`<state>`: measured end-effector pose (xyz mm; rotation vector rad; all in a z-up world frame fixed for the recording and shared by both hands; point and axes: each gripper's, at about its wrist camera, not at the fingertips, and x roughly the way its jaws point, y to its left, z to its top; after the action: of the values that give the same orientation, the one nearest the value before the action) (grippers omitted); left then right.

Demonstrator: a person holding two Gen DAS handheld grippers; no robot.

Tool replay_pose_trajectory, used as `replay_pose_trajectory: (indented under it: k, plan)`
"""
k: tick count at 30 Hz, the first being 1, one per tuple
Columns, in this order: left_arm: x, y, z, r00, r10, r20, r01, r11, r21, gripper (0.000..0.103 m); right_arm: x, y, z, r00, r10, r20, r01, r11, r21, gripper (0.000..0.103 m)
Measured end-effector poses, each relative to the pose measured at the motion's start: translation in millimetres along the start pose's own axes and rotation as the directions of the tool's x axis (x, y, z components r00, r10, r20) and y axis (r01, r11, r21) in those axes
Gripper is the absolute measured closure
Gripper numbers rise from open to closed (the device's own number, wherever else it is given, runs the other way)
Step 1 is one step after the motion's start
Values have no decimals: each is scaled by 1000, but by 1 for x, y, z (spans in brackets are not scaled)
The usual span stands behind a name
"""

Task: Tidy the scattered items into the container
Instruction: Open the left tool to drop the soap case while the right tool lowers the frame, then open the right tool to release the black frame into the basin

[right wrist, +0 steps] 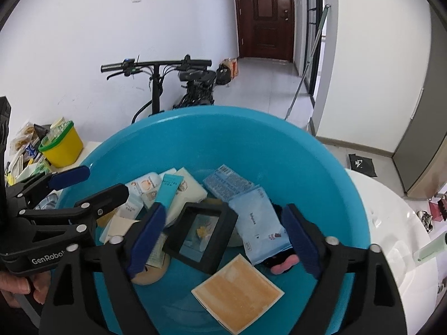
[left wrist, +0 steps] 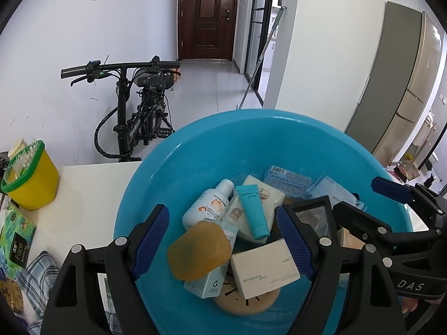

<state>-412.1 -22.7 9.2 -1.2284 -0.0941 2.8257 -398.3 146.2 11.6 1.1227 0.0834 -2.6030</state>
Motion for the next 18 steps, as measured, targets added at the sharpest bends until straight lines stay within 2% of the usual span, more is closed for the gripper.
replay_pose_trajectory:
  k: [4, 7, 9, 14, 18]
  plan:
    - [-10, -2, 1, 999, 10, 51, -10, 1000, -4, 21, -9, -4, 3, 998, -34, 61, 34, 999, 10, 5]
    - [-26, -4, 4, 993, -4, 122, 3, 1000, 8, 20, -22, -7, 7, 990, -68, 127, 66, 998, 18, 1]
    - [-40, -4, 5, 983, -9, 184, 8, 1000, 6, 13, -33, -12, 8, 983, -77, 167, 71, 997, 41, 0]
    - [-67, 0, 8, 949, -19, 314, 18, 1000, 5, 11, -55, -25, 13, 968, -72, 241, 51, 994, 93, 0]
    - [-82, 0, 9, 929, -35, 369, 31, 999, 15, 9, -76, -26, 16, 932, -90, 350, 59, 993, 98, 0]
